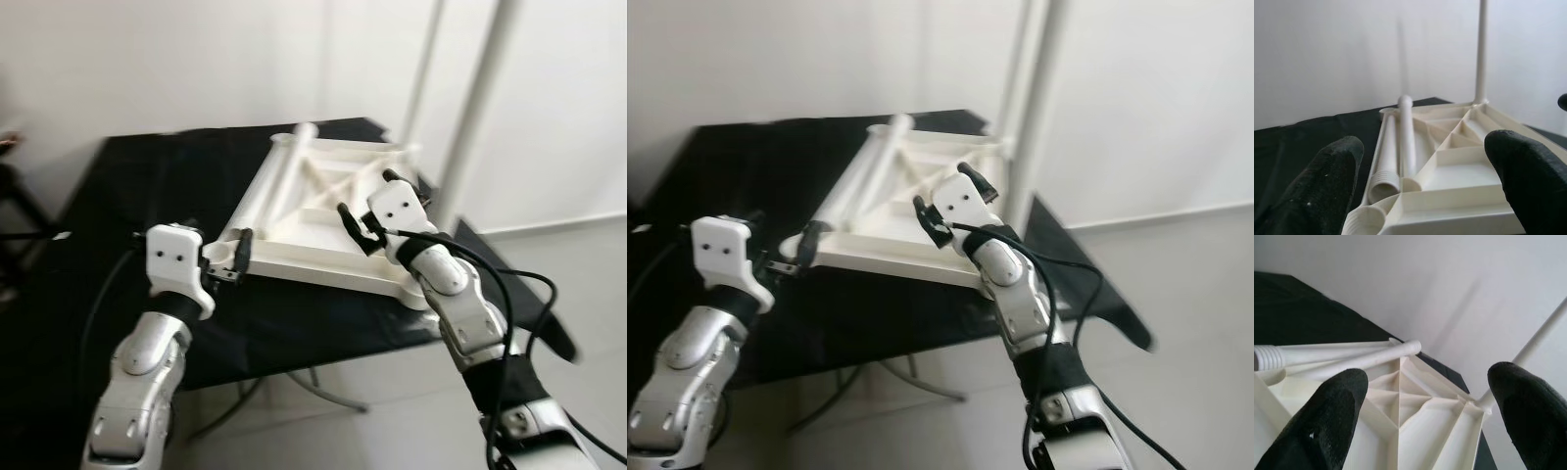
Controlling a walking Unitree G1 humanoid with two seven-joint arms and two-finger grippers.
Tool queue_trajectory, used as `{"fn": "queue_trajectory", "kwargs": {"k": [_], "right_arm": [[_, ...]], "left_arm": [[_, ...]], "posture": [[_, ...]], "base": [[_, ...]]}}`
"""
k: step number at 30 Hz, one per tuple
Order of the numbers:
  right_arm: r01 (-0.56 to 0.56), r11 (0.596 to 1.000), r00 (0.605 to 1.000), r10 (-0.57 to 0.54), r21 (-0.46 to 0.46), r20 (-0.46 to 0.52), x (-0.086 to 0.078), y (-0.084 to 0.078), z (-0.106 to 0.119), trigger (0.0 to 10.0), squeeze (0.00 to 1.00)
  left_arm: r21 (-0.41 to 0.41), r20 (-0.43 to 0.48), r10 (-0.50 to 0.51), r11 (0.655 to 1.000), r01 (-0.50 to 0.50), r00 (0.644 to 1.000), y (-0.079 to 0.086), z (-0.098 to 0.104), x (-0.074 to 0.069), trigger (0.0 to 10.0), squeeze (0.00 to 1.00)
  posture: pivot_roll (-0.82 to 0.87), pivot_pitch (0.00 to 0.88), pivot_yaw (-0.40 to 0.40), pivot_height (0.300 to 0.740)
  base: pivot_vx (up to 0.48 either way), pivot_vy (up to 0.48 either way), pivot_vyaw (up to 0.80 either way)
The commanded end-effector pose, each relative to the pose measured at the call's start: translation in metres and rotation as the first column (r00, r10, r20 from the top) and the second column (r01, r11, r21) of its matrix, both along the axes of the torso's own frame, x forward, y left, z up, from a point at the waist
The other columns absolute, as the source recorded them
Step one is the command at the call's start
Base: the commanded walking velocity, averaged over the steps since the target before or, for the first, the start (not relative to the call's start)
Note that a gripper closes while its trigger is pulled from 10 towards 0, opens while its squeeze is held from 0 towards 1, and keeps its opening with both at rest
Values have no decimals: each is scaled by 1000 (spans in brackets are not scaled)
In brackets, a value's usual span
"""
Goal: Building children table
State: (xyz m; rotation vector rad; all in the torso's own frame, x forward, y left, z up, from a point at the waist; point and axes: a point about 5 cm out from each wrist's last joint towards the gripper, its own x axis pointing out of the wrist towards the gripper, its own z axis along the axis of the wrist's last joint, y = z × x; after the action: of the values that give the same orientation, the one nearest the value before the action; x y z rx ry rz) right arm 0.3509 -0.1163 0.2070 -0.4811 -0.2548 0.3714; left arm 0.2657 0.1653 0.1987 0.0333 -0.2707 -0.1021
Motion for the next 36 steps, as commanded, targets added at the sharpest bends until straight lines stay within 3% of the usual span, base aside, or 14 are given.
{"fn": "queue_trajectory", "kwargs": {"k": [1, 4, 8, 9, 12, 14, 15, 16, 19, 20, 22, 27, 33, 36], "right_arm": [[-105, 993, 993, 102, -51, -51, -5, 11, -10, 10000, 0], [-273, 957, 955, 258, -95, -147, -15, 21, -23, 10000, 0], [-355, 929, 923, 330, -108, -197, -20, 23, -27, 10000, 0], [-415, 899, 895, 375, -139, -243, -22, 22, -30, 10000, 0], [-415, 899, 895, 375, -139, -243, -22, 22, -30, 10000, 0], [-462, 870, 866, 401, -170, -298, -23, 20, -34, 10000, 0], [-500, 847, 831, 409, -181, -378, -18, 16, -37, 10000, 0], [-500, 847, 831, 409, -181, -378, -18, 16, -37, 10000, 0], [-515, 832, 807, 390, -205, -443, 3, 13, -32, 10000, 0], [-515, 832, 807, 390, -205, -443, 3, 13, -32, 10000, 0], [-508, 822, 818, 367, -257, -442, 17, 19, -24, 10000, 0], [-502, 821, 826, 362, -271, -432, 23, 27, -16, 10000, 0], [-608, 762, 747, 455, -222, -485, 25, 51, -5, 10000, 0], [-608, 750, 753, 439, -262, -491, 32, 59, 5, 10000, 0]], "left_arm": [[34, -17, 16, 999, -15, 1000, 2, -4, 0, 10000, 0], [68, -38, 39, 997, -36, 998, 5, -11, 0, 10000, 0], [85, -59, 67, 994, -61, 996, 9, -17, 0, 10000, 0], [92, -81, 95, 992, -87, 992, 14, -24, -2, 10000, 0], [92, -81, 95, 992, -87, 992, 14, -24, -2, 10000, 0], [102, -106, 129, 988, -118, 986, 19, -32, -4, 10000, 0], [111, -138, 182, 980, -167, 974, 26, -42, -8, 10000, 0], [111, -138, 182, 980, -167, 974, 26, -42, -8, 10000, 0], [122, -191, 276, 959, -256, 942, 33, -58, -22, 10000, 0], [122, -191, 276, 959, -256, 942, 33, -58, -22, 10000, 0], [115, -219, 323, 946, -304, 921, 32, -64, -39, 10000, 0], [95, -229, 347, 938, -334, 910, 30, -64, -53, 10000, 0], [103, -273, 346, 938, -330, 898, 30, -62, -75, 10000, 0], [114, -291, 341, 940, -321, 894, 28, -60, -87, 10000, 0]], "posture": [[-87, 7, -2, 740], [-87, 7, -2, 740], [-84, 11, 3, 740], [-83, 15, 4, 740], [-83, 15, 4, 740], [-79, 23, 3, 740], [-73, 45, 3, 740], [-73, 45, 3, 740], [-60, 84, 1, 740], [-60, 84, 1, 740], [-36, 143, -4, 740], [-17, 182, -4, 740], [29, 278, -10, 740], [45, 309, -15, 740]], "base": [[0, 0, 0], [0, 0, 0], [0, 0, 0], [0, 0, 0], [0, 0, 0], [0, 0, 0], [0, 0, 0], [0, 0, 0], [0, 0, 0], [0, 0, 0], [0, 0, 0], [0, 0, 0], [0, 0, 0], [0, 0, 0]]}}
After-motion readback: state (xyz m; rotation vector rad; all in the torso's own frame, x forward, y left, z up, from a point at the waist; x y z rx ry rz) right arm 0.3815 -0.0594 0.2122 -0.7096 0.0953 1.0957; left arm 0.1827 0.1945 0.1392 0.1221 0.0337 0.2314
